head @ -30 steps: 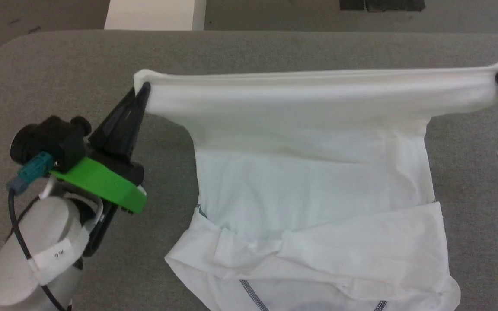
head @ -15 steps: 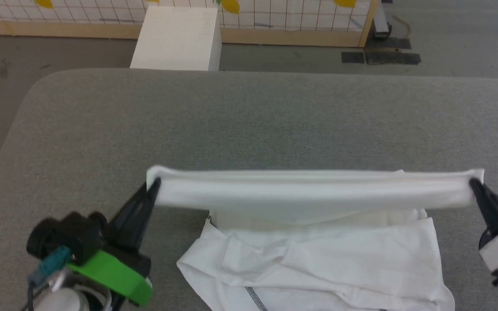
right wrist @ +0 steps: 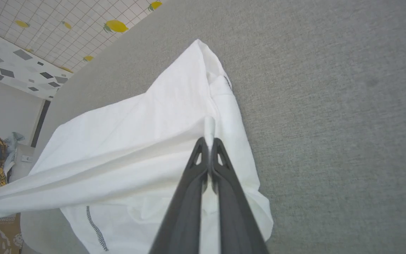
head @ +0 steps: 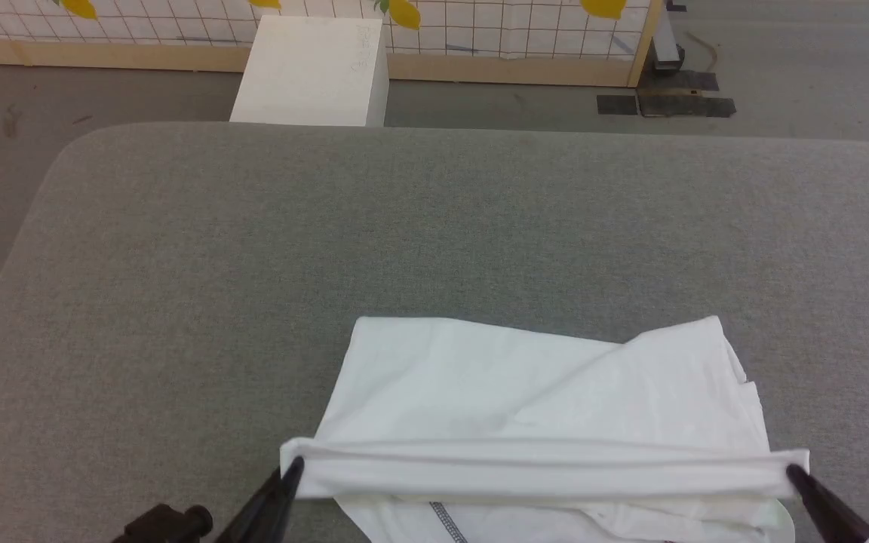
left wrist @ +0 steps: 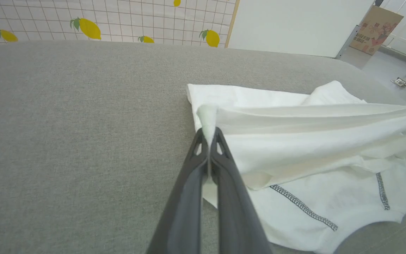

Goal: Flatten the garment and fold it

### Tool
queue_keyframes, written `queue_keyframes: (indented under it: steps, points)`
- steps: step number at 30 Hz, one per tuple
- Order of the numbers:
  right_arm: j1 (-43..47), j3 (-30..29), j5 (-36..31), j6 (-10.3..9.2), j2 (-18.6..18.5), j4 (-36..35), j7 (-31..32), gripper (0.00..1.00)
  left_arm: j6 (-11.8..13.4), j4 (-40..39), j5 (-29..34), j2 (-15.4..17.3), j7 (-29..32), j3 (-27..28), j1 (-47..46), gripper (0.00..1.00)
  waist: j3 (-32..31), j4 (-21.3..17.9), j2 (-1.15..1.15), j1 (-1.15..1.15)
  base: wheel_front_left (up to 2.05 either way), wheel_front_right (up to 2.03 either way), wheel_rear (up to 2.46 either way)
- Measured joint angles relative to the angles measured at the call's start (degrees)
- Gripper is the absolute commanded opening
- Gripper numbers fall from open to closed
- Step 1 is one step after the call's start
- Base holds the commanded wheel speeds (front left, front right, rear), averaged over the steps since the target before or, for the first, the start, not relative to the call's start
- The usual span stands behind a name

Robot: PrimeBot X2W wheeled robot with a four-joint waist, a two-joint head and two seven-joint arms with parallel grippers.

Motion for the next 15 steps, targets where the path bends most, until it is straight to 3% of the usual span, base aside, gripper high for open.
queue_keyframes:
  steps: [10,15]
  points:
    - [5.3,1.2,1.7,-0.01,-0.3,0.6,1.5,0.00,-1.0,-0.9,-4.3,-1.6,0.2,-1.4,4.1,0.00,-1.0,-0.7,0.00,0.00,0.00,0.00,0.00]
    - [6.7,1.0,1.7,-0.01,-0.5,1.4,1.8,0.00,-1.3,0.9,-6.2,-1.6,3.1,-3.0,6.0,0.00,-1.3,-1.3,0.00,0.00,0.00,0.00,0.00]
